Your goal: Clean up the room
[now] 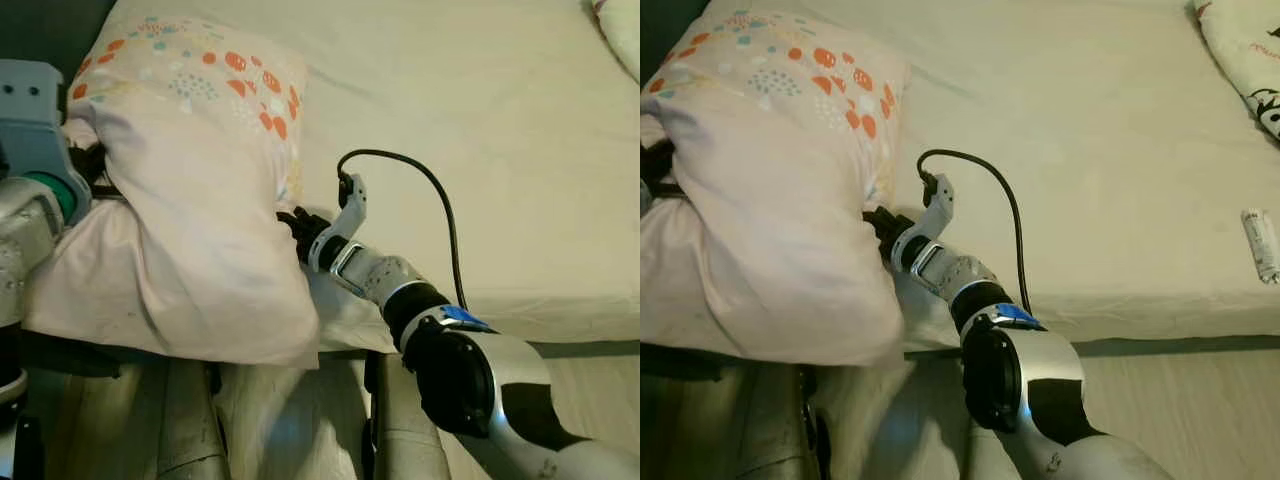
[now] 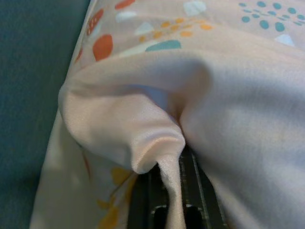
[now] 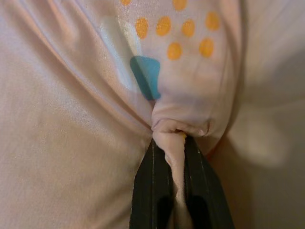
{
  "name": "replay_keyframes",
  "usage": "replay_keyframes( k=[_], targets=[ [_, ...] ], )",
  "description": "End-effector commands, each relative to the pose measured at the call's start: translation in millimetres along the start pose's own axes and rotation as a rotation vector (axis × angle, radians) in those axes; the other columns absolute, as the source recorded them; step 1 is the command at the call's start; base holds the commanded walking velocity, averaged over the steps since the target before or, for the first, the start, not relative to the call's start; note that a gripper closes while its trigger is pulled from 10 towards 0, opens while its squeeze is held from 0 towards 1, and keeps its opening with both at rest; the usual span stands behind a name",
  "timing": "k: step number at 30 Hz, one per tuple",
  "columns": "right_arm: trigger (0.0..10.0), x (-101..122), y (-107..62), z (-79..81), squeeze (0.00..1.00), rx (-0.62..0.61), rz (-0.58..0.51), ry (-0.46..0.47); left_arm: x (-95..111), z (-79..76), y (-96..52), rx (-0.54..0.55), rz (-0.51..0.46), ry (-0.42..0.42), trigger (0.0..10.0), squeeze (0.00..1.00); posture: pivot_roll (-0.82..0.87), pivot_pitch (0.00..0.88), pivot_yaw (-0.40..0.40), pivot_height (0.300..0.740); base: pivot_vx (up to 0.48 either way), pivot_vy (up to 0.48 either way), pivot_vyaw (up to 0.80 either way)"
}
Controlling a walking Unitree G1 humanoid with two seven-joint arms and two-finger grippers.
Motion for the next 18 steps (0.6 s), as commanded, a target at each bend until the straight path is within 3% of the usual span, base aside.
replay_keyframes(
  k=[1,2,3,4,5,6,7,8,9,10,11,14,15,16,18],
  targets=[
    [10.0,18,-5.0,-5.8,0.0,-0.049,-0.08,-0.095,4,-6.7,2.3,-0.017,-0.038,0.006,10.0,1.0,0.06,0.167,0.002,0.546,0.0,0.0,0.0],
    [10.0,18,-5.0,-5.8,0.0,-0.049,-0.08,-0.095,4,-6.7,2.3,-0.017,-0.038,0.006,10.0,1.0,0.06,0.167,0.002,0.546,0.0,0.0,0.0],
    [10.0,28,-6.6,-4.6,1.0,-0.063,-0.112,-0.175,6,-4.7,2.1,0.011,-0.05,0.019,10.0,1.0,0.05,0.166,0.003,0.546,0.0,0.0,0.0],
    [10.0,28,-6.6,-4.6,1.0,-0.063,-0.112,-0.175,6,-4.7,2.1,0.011,-0.05,0.019,10.0,1.0,0.05,0.166,0.003,0.546,0.0,0.0,0.0],
    [10.0,36,-8.5,-3.4,1.0,-0.078,-0.126,-0.296,10,-0.5,1.0,0.055,-0.078,0.045,10.0,1.0,0.05,0.165,0.004,0.546,0.0,0.0,0.0],
    [10.0,36,-8.5,-3.4,1.0,-0.078,-0.126,-0.296,10,-0.5,1.0,0.055,-0.078,0.045,10.0,1.0,0.05,0.165,0.004,0.546,0.0,0.0,0.0],
    [10.0,42,-10.0,-2.6,1.0,-0.094,-0.13,-0.408,14,3.3,-0.3,0.095,-0.104,0.078,10.0,1.0,0.05,0.165,0.004,0.546,0.0,0.0,0.0],
    [10.0,42,-10.0,-2.6,1.0,-0.094,-0.13,-0.408,14,3.3,-0.3,0.095,-0.104,0.078,10.0,1.0,0.05,0.165,0.004,0.546,0.0,0.0,0.0],
    [10.0,47,-12.3,-2.4,1.0,-0.109,-0.132,-0.526,19,8.9,-3.1,0.155,-0.145,0.113,10.0,1.0,0.05,0.167,0.005,0.546,0.0,0.0,0.0],
    [10.0,47,-12.3,-2.4,1.0,-0.109,-0.132,-0.526,19,8.9,-3.1,0.155,-0.145,0.113,10.0,1.0,0.05,0.167,0.005,0.546,0.0,0.0,0.0],
    [10.0,53,-15.2,-2.3,1.0,-0.12,-0.141,-0.623,26,14.8,-6.6,0.212,-0.191,0.139,10.0,1.0,0.05,0.167,0.005,0.546,0.0,0.0,0.0],
    [10.0,59,-19.4,-1.8,1.0,-0.12,-0.168,-0.697,32,23.0,-11.6,0.298,-0.234,0.169,10.0,1.0,0.04,0.167,0.002,0.546,0.0,0.0,0.0],
    [10.0,65,-24.6,-0.9,0.0,-0.105,-0.207,-0.727,39,32.0,-17.6,0.383,-0.283,0.178,10.0,0.38,0.04,0.167,0.002,0.546,0.0,0.0,0.0],
    [10.0,70,-31.9,1.1,0.0,-0.068,-0.252,-0.732,45,41.6,-24.3,0.473,-0.336,0.208,10.0,0.0,0.04,0.167,0.001,0.546,0.0,0.0,0.0],
    [10.0,70,-31.9,1.1,0.0,-0.068,-0.252,-0.732,45,41.6,-24.3,0.473,-0.336,0.208,10.0,0.0,0.04,0.167,0.001,0.546,0.0,0.0,0.0]
  ],
)
Point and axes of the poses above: a point about 5 cm out from each wrist's last joint towards the gripper, its own y axis pointing out of the wrist towards the gripper, its own x axis along the axis of the wrist's last joint, z = x × y, the point moved 1 cm from there along y, pointing out of the wrist towards the gripper, and after that the axes turned 7 degrees about y, right-handed, at the moved point
